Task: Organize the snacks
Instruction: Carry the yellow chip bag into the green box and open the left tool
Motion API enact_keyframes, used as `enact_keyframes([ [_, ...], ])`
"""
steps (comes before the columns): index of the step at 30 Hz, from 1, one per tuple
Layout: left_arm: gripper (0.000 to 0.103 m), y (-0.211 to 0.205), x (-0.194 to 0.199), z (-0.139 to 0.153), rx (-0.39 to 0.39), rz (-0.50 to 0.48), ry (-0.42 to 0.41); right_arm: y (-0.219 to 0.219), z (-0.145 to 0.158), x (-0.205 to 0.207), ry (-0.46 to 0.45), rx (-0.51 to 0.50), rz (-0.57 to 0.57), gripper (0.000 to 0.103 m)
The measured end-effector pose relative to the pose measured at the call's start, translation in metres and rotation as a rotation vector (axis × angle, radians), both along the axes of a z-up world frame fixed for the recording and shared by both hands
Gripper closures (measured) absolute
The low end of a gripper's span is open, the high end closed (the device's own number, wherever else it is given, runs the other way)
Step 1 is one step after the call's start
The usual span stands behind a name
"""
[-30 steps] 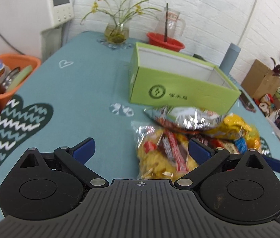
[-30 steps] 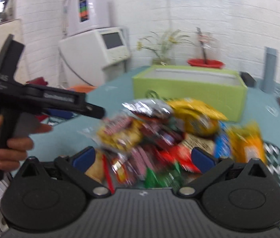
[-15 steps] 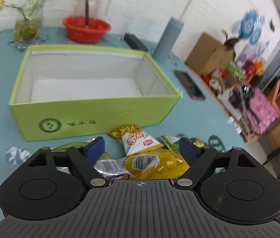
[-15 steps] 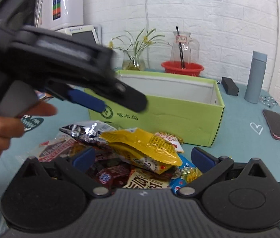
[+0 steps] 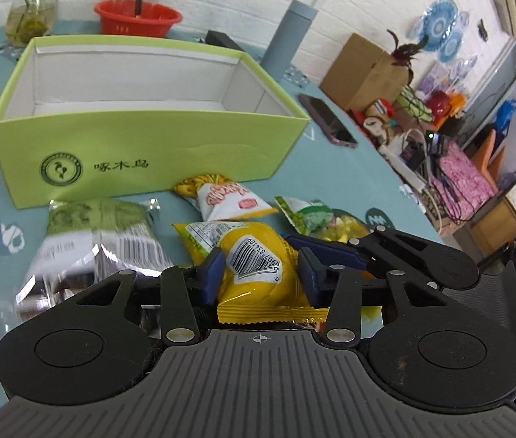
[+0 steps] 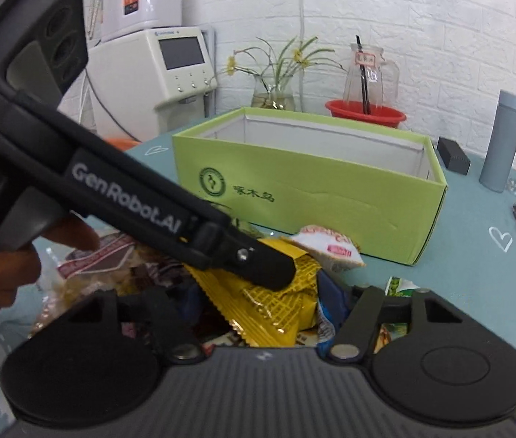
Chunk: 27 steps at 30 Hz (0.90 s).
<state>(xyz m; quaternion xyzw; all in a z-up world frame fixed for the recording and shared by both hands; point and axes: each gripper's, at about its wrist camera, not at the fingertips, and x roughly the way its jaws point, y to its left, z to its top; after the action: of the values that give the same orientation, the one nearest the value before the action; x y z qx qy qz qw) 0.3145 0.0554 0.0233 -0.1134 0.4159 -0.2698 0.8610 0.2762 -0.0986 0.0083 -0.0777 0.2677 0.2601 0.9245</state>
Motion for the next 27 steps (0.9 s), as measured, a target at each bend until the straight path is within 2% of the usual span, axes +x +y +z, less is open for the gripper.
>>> enact_keyframes([
  [5, 0.078, 0.004, -0.047, 0.002, -0.031, 0.001, -0.018, -0.002, 0.003, -0.044, 0.014, 0.057, -0.014, 0.033],
  [6, 0.077, 0.004, -0.055, 0.002, -0.028, -0.001, -0.024, -0.003, 0.002, -0.051, 0.023, 0.083, -0.002, 0.023],
  [7, 0.075, 0.005, -0.061, 0.000, -0.024, 0.006, -0.021, -0.003, 0.002, -0.054, 0.036, 0.107, 0.006, 0.018],
  [9, 0.072, 0.010, -0.068, 0.003, -0.025, 0.030, -0.035, -0.005, 0.002, -0.060, 0.041, 0.130, 0.001, 0.017],
  [13, 0.043, 0.029, -0.075, 0.014, -0.042, 0.118, -0.093, -0.012, 0.008, -0.071, 0.009, 0.138, -0.043, 0.014],
  [15, 0.044, 0.030, -0.070, 0.015, -0.028, 0.128, -0.091, -0.013, 0.004, -0.070, 0.032, 0.151, -0.046, 0.014],
  [17, 0.052, 0.024, -0.062, 0.009, -0.013, 0.109, -0.063, -0.014, -0.002, -0.066, 0.068, 0.170, -0.045, 0.015],
  [18, 0.054, 0.019, -0.059, 0.005, -0.007, 0.088, -0.049, -0.014, -0.005, -0.064, 0.081, 0.185, -0.040, 0.017],
  [19, 0.058, 0.014, -0.056, 0.000, -0.003, 0.065, -0.034, -0.014, -0.008, -0.061, 0.094, 0.201, -0.034, 0.018],
  [20, 0.069, 0.009, -0.053, -0.005, 0.002, 0.049, -0.008, -0.014, -0.012, -0.057, 0.106, 0.209, -0.035, 0.019],
  [21, 0.069, 0.007, -0.051, -0.009, -0.007, 0.040, 0.015, -0.014, -0.016, -0.055, 0.119, 0.211, -0.039, 0.026],
  [23, 0.080, 0.008, -0.053, -0.007, -0.026, 0.052, -0.002, -0.012, -0.011, -0.054, 0.106, 0.202, -0.027, 0.029],
  [27, 0.082, 0.013, -0.055, 0.018, -0.035, 0.060, -0.089, -0.004, 0.009, -0.047, 0.047, 0.199, 0.035, 0.033],
])
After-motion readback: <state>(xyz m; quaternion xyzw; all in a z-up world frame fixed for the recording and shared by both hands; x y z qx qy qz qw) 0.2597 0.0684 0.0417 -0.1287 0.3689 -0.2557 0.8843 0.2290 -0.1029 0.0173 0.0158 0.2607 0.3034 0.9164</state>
